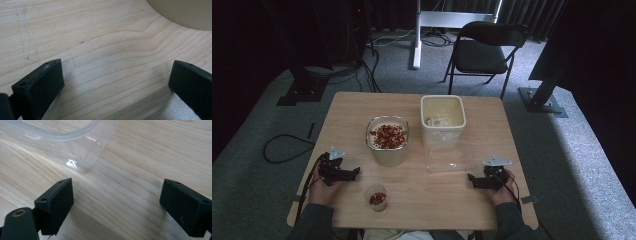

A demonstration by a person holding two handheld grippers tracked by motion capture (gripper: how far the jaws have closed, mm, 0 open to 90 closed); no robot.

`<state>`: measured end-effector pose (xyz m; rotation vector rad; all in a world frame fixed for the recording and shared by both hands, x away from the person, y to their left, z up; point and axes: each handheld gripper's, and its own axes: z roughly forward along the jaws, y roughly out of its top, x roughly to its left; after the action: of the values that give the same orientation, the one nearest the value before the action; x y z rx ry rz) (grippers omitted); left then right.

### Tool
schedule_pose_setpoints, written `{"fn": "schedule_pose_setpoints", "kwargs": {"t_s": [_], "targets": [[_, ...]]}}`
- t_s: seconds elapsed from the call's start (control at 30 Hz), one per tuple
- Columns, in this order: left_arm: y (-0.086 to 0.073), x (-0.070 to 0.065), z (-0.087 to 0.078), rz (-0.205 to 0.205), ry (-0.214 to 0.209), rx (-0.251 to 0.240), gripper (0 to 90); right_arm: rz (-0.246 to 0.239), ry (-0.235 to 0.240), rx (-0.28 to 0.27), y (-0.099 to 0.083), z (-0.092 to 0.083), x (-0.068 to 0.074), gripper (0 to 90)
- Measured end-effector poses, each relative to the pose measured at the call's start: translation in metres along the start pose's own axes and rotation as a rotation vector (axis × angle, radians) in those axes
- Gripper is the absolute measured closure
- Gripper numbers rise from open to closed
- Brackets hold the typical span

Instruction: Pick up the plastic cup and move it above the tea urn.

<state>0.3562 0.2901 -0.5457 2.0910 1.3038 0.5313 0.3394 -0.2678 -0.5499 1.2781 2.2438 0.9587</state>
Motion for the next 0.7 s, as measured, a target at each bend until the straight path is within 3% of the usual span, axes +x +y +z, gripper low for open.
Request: {"fn": "schedule_pose_setpoints", "kwargs": {"t_s": [0.47, 0.5, 0.57, 0.63, 0.7], "targets": [[-0.0013, -0.0001, -0.0011, -0.001, -0.002, -0.001, 0.4, 0.001, 0.001, 0.000, -0.0004, -0.0018, -0.0006, 15.5], [-0.0014, -0.0002, -0.0012, -0.001, -0.002, -0.002, 0.4, 0.005, -0.005, 0.003, 0.0004, -0.0036, -0.0006, 24.0], [-0.0015, -0.0003, -0.0012, -0.002, -0.002, -0.001, 0.4, 0.008, -0.012, 0.003, 0.0008, -0.0048, -0.0007, 28.4], [-0.0015, -0.0003, -0.0013, -0.002, -0.002, -0.001, 0.4, -0.002, -0.065, -0.001, 0.0023, -0.0079, 0.0006, 33.4], [-0.0015, -0.0002, -0.0012, -0.002, -0.002, -0.002, 0.4, 0.001, -0.074, -0.010, 0.0030, -0.0095, 0.0009, 34.8]]}}
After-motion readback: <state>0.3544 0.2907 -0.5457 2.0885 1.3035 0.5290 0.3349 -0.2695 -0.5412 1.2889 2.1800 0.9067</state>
